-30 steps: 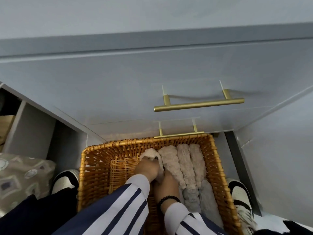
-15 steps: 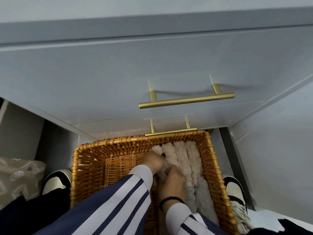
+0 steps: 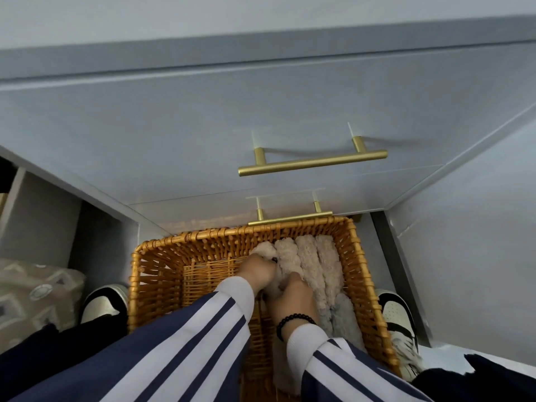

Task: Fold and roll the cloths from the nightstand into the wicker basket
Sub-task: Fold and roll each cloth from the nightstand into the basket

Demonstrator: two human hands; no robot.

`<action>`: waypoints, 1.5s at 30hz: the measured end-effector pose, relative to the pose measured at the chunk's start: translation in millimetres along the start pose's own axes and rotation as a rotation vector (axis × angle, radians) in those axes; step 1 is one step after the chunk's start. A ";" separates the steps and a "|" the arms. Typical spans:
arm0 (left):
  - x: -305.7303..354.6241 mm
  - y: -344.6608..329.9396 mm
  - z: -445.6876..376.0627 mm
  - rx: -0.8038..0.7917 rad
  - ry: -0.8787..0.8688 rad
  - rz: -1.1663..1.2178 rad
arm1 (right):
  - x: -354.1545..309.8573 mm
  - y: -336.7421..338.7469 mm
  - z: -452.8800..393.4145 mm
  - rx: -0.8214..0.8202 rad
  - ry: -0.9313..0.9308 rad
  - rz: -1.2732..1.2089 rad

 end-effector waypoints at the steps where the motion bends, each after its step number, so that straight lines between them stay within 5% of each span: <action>1: -0.4 4.3 0.7 0.014 -0.003 -0.020 | 1.1 0.5 0.7 -0.008 -0.005 -0.017; 16: 36.6 63.7 104.2 0.003 -0.059 0.084 | -0.3 85.1 39.5 0.084 0.021 -0.204; 32: 124.7 88.9 300.6 -0.152 -0.416 0.161 | -74.5 265.9 192.3 0.269 0.443 0.261; 45: 171.5 123.9 366.1 -0.203 -0.627 0.452 | -93.9 323.8 239.4 0.373 0.574 -0.040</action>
Point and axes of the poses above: each hand's wrist, its own z-axis away from the middle knuckle, its own y-axis out of the back of the hand, x = y × z, the point moved 7 cm from there along -z, towards the middle knuckle, and after that the axes turned 13 degrees about z, right-handed, at the moved point
